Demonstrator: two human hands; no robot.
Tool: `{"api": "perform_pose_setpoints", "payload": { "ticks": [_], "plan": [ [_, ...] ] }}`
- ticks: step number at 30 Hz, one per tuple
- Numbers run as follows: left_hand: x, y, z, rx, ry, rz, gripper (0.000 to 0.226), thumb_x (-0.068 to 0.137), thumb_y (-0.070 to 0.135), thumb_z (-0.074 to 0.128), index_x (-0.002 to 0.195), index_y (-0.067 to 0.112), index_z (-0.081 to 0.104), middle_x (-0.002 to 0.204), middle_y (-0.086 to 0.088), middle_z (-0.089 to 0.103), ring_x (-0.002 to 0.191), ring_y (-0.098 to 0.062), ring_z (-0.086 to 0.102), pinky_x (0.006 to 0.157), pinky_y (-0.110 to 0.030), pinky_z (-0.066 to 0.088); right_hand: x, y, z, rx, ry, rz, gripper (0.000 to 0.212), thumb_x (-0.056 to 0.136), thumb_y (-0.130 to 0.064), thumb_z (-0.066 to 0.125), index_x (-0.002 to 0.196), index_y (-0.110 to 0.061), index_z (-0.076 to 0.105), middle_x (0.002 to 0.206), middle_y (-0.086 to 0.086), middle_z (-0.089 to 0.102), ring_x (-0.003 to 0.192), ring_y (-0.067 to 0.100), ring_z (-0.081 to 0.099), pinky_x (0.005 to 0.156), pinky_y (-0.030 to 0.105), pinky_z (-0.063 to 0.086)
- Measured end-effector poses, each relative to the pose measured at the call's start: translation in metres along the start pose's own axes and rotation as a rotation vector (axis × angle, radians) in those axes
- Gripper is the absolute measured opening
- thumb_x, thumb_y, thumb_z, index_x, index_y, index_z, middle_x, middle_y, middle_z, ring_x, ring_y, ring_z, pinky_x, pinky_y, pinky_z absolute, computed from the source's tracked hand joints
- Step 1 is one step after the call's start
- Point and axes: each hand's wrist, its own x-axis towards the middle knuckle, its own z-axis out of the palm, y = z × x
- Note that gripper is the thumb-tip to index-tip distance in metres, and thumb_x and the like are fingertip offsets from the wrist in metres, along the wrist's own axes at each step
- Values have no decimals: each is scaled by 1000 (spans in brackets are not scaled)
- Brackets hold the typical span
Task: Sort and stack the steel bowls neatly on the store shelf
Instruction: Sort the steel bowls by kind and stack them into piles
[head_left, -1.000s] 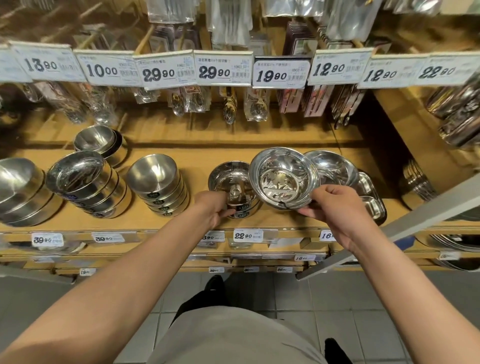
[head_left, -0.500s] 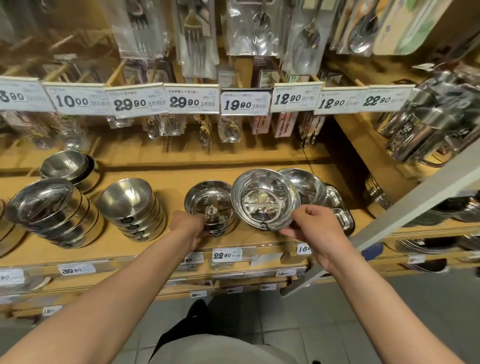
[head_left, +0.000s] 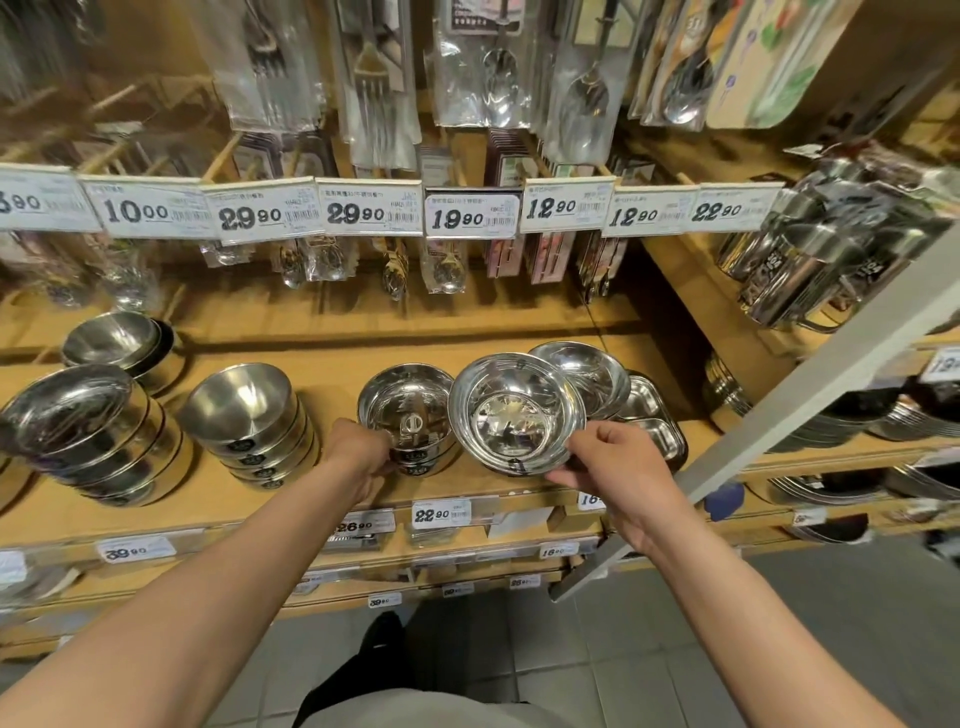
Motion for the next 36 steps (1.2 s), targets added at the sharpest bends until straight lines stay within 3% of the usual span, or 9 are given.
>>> {"api": "perform_pose_setpoints", "payload": {
  "ticks": [5, 10, 13, 16, 23, 26, 29, 32, 36],
  "plan": [
    [-26, -2, -21, 111, 59, 119, 54, 94, 26, 69, 139, 5, 48, 121, -17, 61, 113, -36, 62, 100, -50, 55, -3, -3, 5, -53, -21, 0, 28, 100, -5, 57, 115, 19, 61, 93, 13, 80, 87, 25, 79, 87, 39, 63],
    [-67, 2, -68, -72, -66, 246, 11, 96, 17, 65, 99, 6, 63, 96, -9, 60, 89, -22, 60, 84, -38, 61, -5, -12, 29, -69, -76, -25, 28, 99, -3, 58, 113, 20, 61, 91, 13, 80, 86, 23, 79, 80, 34, 64],
    [-87, 10, -106, -164, -123, 268, 9, 99, 9, 60, 96, 4, 66, 93, -12, 63, 86, -23, 62, 74, -30, 59, -6, -18, 56, -93, -137, -42, 27, 99, -4, 57, 110, 21, 60, 93, 16, 79, 88, 25, 78, 85, 38, 63],
    [-100, 11, -152, -226, -122, 246, 11, 101, 9, 59, 98, 5, 68, 94, -13, 65, 83, -21, 65, 69, -26, 61, -13, -26, 92, -114, -230, -24, 20, 99, -7, 59, 101, 9, 71, 93, 17, 79, 86, 25, 78, 70, 25, 63],
    [-102, -18, -269, -472, -51, 174, 11, 98, 8, 64, 92, 6, 73, 90, -14, 72, 77, -15, 71, 73, -23, 63, -33, -29, 214, -158, -463, 87, 18, 98, -10, 63, 108, 5, 67, 97, 23, 78, 88, 27, 78, 65, 25, 63],
    [-99, -32, -322, -481, -65, 170, 14, 96, 21, 69, 99, 8, 74, 103, -15, 74, 88, -17, 72, 79, -27, 62, -47, -20, 277, -210, -513, 86, 22, 97, -10, 64, 108, 9, 66, 97, 26, 77, 94, 34, 77, 75, 36, 62],
    [-92, -47, -371, -413, -62, 179, 22, 94, 30, 71, 103, 10, 73, 109, -7, 75, 97, -18, 73, 75, -25, 60, -64, -6, 337, -225, -561, 86, 26, 91, -2, 67, 105, 19, 65, 101, 37, 71, 90, 35, 74, 78, 35, 64],
    [-81, -61, -412, -385, -4, 215, 5, 95, 15, 71, 94, 11, 68, 89, -2, 69, 73, -7, 69, 63, -18, 56, -77, 6, 386, -227, -569, 72, 30, 83, 6, 70, 106, 24, 61, 112, 44, 62, 92, 38, 65, 94, 45, 53],
    [-65, -74, -455, -347, 11, 202, 13, 93, -1, 65, 106, 1, 68, 89, -6, 69, 73, -12, 67, 65, -22, 58, -89, 20, 431, -203, -580, 132, 17, 95, 2, 59, 95, 5, 76, 95, 25, 77, 79, 27, 78, 61, 25, 61]
  ]
}}
